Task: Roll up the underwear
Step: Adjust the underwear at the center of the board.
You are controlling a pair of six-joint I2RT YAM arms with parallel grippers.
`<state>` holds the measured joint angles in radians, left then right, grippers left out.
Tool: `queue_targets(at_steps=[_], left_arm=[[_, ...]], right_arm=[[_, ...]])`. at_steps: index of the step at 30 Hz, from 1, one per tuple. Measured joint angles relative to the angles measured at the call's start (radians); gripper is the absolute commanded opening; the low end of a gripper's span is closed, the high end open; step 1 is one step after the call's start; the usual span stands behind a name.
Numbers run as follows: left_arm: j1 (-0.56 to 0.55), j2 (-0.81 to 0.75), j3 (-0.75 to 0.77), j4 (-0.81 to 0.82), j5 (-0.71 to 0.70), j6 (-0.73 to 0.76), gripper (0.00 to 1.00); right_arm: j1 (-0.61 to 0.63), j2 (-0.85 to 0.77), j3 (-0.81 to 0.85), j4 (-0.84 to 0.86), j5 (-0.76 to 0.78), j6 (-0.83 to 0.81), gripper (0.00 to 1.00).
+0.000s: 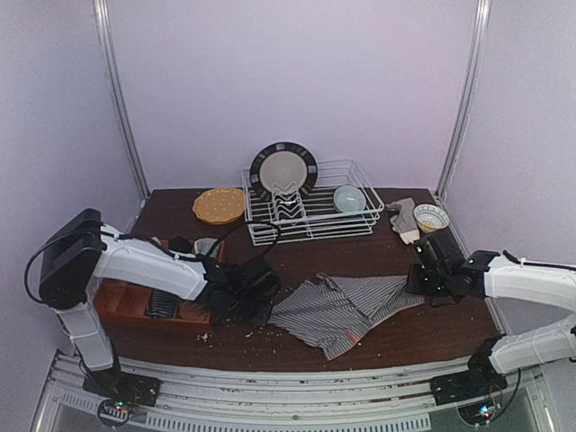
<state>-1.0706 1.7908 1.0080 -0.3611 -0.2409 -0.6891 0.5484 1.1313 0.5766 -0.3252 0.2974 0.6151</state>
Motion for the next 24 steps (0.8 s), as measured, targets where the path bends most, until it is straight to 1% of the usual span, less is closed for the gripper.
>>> queue_targets(at_steps=[1,2,3,5,6,8,10,11,12,15,16,18,21,24], left_arm=[[0.000,-0.018,-0.017,-0.006,-0.001,-0.003,0.00],[0.000,-0.035,-0.031,-0.011,-0.001,-0.007,0.00],[0.000,-0.048,-0.041,-0.013,0.002,-0.010,0.00],[0.000,-0.066,-0.054,-0.015,0.006,-0.014,0.00],[0.000,-0.071,-0.059,-0.017,0.010,-0.015,0.00],[0.000,-0.078,-0.065,-0.025,0.017,-0.015,0.00],[0.000,-0.082,-0.067,-0.035,0.021,-0.015,0.01],[0.000,-0.084,-0.068,-0.037,0.024,-0.014,0.06],[0.000,-0.087,-0.068,-0.040,0.025,-0.014,0.13],[0.000,-0.112,-0.068,-0.058,0.031,-0.005,0.39],[0.000,-0.122,-0.068,-0.063,0.032,0.006,0.47],[0.000,-0.150,-0.068,-0.071,0.037,0.015,0.57],[-0.001,-0.201,-0.065,-0.087,0.041,0.024,0.62],[-0.005,-0.237,-0.049,-0.099,0.042,0.031,0.62]], right_arm=[[-0.016,0.012,-0.008,0.010,-0.011,0.013,0.09],[-0.029,0.024,-0.016,0.019,-0.022,0.021,0.18],[-0.040,0.038,-0.020,0.023,-0.034,0.031,0.29],[-0.053,0.057,-0.021,0.028,-0.054,0.037,0.45],[-0.055,0.060,-0.022,0.030,-0.066,0.036,0.52],[-0.052,0.046,-0.023,0.027,-0.094,0.031,0.60],[-0.034,0.003,-0.023,0.014,-0.105,0.023,0.65],[-0.013,-0.032,-0.023,0.005,-0.107,0.011,0.65],[0.016,-0.074,-0.022,-0.001,-0.112,-0.008,0.66],[0.116,-0.137,0.005,-0.006,-0.153,-0.064,0.65],[0.154,-0.126,0.029,-0.007,-0.169,-0.087,0.65],[0.233,-0.062,0.089,-0.006,-0.189,-0.139,0.66],[0.330,0.080,0.173,-0.001,-0.198,-0.205,0.68],[0.402,0.215,0.222,0.000,-0.193,-0.255,0.68]])
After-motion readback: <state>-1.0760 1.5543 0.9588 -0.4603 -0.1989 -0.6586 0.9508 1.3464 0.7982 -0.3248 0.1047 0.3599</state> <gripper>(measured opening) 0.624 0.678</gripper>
